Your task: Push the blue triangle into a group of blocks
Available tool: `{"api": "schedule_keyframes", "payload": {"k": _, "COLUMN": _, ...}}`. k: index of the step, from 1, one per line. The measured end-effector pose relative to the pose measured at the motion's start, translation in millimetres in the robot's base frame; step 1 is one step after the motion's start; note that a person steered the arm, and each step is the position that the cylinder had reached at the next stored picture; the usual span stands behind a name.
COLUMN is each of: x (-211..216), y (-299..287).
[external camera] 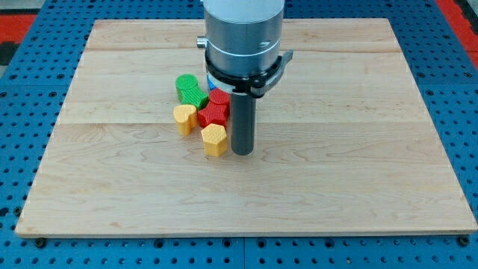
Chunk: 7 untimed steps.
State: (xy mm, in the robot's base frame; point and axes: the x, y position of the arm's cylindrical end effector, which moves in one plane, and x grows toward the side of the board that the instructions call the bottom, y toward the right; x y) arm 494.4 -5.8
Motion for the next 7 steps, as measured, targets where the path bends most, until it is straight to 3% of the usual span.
{"api": "schedule_keyframes", "payload": {"k": 1, "x": -7.3, "y": -36.3}}
{"api": "schedule_keyframes", "payload": {"k": 2, "x": 1.6, "y": -32.4}}
{"api": "schedule_keyframes", "payload": {"k": 3, "x": 6.5, "y": 9.9}}
{"api": "schedule_keyframes", "payload": {"k": 4, "x": -28.7, "y": 111.8}}
{"api": "schedule_keyframes", "payload": {"k": 5, "x": -116.4, "y": 164.1}}
{"api": "schedule_keyframes", "payload": {"k": 6, "x": -172.3, "y": 151.0}}
{"api": "schedule_keyframes", "payload": {"k": 7, "x": -194.7, "y": 112.2}}
